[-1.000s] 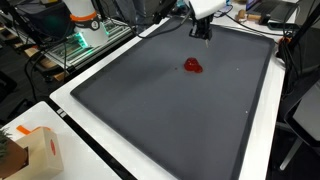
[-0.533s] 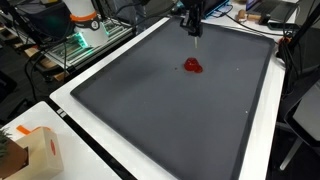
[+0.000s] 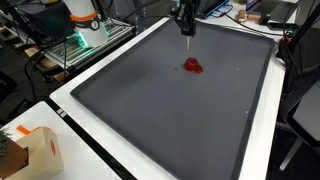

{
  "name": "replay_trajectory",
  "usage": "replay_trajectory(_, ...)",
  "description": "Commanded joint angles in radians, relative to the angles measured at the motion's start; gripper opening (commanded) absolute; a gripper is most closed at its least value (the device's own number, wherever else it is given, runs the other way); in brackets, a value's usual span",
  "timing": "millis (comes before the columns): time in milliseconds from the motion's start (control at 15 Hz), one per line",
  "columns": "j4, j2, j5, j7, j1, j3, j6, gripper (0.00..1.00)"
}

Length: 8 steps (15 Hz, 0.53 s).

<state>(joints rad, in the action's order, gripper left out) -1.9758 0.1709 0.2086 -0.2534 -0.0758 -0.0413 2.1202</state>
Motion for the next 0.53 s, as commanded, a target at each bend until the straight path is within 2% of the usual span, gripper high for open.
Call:
replay_trajectory(0,0.002,0.0,0.0,-0.001,0.012,0.011,-0.003,0.13)
replay_trajectory(200,0.002,0.0,-0.001,-0.001,0.013,0.013,-0.004,0.13)
replay_trajectory(267,0.002,0.0,-0.001,-0.001,0.013,0.013,-0.004,0.03)
replay_trajectory(467,-0.004,0.017,0.067,-0.065,-0.006,0.011,0.011,0.03)
